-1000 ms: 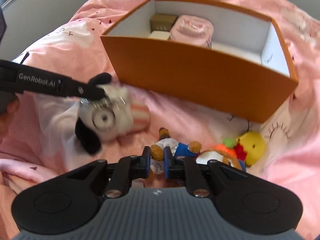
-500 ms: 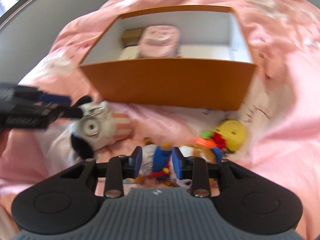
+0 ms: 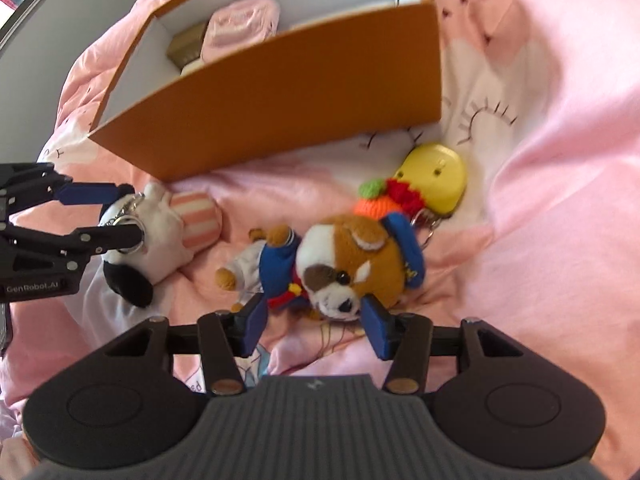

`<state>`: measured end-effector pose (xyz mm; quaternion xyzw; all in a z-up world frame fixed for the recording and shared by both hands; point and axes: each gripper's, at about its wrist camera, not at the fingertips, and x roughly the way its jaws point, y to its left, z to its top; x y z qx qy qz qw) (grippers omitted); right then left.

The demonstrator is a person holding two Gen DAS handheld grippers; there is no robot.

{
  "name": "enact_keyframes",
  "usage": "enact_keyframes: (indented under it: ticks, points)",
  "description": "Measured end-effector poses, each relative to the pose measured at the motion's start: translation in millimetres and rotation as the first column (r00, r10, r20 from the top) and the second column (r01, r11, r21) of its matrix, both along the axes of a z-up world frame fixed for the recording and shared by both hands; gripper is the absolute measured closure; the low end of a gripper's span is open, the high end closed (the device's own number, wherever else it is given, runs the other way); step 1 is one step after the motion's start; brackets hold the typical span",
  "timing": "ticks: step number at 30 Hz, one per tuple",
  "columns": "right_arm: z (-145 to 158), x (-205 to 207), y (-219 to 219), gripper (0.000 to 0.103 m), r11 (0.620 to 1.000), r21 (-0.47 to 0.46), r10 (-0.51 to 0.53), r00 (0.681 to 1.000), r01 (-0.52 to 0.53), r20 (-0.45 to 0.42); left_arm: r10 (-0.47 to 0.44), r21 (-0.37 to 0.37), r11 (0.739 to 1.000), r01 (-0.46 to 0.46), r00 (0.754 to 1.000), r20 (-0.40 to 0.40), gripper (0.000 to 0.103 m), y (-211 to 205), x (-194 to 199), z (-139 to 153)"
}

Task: Organize objects
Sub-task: 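Lift the bunny plush with the left gripper while the right gripper grasps the red panda plush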

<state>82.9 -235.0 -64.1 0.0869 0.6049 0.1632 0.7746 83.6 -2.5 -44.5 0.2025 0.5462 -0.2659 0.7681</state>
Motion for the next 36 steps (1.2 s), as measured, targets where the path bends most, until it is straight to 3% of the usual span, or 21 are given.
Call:
enact_keyframes:
  ticks: [7,15,17,20,25,29,36]
  points:
    - [-11.4,10.6,-6.9,0.046,0.994,0.061,-0.091,0.995,0.093,-0.037,0.090,-0.004,0.996,-0.091,0.989,-0.114,0.040,7.5,19.6,-4.6]
    - [-1.5,25.0,19.6,0.043,0.999,0.008,-0.052,0.993,0.051,0.107,0.063,0.041,0.997,-0.058,0.991,-0.117,0.040,-4.9,13.4,-2.7]
    - [-0.8,27.4,25.7,0.038,0.999,0.007,-0.041,0.992,0.041,0.123,0.048,0.053,0.998,-0.042,0.993,-0.112,0.039,-7.7,9.2,-3.6]
    - [1.0,28.3,28.4,0.038,0.999,0.013,-0.036,0.990,0.034,0.139,0.016,0.078,0.997,-0.007,0.992,-0.122,0.037,-11.7,4.9,-6.7]
    - [-1.7,27.4,14.1,0.036,0.994,0.051,-0.102,0.992,0.099,0.077,-0.002,0.088,0.996,0.014,0.991,-0.137,0.034,-13.1,7.6,-7.6]
    - [-11.4,28.1,6.3,0.030,0.986,0.085,-0.146,0.989,0.145,0.006,-0.035,0.114,0.992,0.048,0.994,-0.108,0.031,-20.9,2.7,-8.5]
    - [-34.4,32.5,7.7,0.029,0.959,0.173,-0.204,0.972,0.222,-0.118,-0.053,0.153,0.986,0.065,0.995,-0.083,0.025,-28.4,-1.8,-17.0]
